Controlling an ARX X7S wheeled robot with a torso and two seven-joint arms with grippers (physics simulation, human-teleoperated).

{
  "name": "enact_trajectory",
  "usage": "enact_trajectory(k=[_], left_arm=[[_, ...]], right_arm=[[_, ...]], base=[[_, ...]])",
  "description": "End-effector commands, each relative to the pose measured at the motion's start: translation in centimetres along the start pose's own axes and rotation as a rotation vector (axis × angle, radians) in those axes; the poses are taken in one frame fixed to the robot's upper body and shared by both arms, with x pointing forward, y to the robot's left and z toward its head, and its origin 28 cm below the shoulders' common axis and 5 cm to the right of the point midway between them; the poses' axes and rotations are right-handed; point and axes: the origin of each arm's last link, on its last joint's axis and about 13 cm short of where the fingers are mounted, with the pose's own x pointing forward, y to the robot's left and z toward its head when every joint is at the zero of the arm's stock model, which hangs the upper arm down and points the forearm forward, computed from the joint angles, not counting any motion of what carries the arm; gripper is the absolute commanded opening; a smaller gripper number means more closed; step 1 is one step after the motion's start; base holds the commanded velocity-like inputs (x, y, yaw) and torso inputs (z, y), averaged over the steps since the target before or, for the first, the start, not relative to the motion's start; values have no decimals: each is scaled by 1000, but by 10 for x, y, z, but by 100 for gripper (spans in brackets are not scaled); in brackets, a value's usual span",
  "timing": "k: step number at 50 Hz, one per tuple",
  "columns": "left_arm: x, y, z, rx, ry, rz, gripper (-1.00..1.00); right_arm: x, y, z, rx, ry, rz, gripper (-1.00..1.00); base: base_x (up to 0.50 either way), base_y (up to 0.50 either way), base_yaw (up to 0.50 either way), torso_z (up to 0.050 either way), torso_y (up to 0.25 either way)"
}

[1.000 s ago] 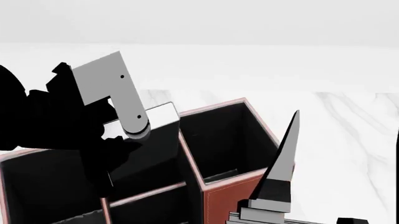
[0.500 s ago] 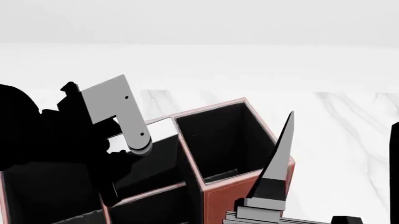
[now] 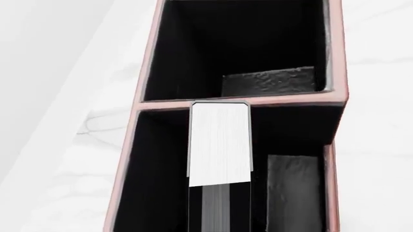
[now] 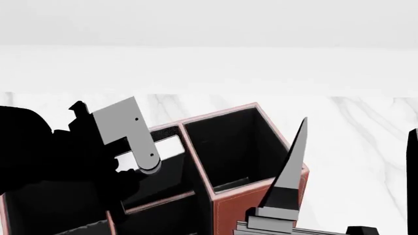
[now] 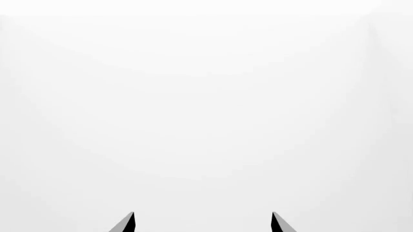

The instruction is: Pick up the book and place it in the front compartment of the caddy.

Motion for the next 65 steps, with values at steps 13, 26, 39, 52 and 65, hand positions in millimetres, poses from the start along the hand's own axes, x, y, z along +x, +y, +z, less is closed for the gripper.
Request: enact_trajectory(k=[13, 26, 39, 52, 65], left_arm=[[20, 7, -8, 7, -38, 57, -100], [36, 5, -22, -6, -31, 49, -100], [51, -1, -35, -7, -25, 38, -100], [60, -1, -38, -11, -30, 38, -100], [58, -2, -36, -12, -29, 38, 100]], right_arm=[[1, 0, -5, 0, 8, 1, 100], [0, 1, -5, -3, 12, 2, 100], [0, 1, -6, -8, 18, 1, 100], [1, 1, -9, -10, 23, -1, 100], [0, 1, -9, -9, 23, 1, 100]], base=[[0, 0, 0, 0, 1], [0, 0, 0, 1, 2], [0, 0, 0, 0, 2], [0, 0, 0, 0, 1], [0, 0, 0, 1, 0]])
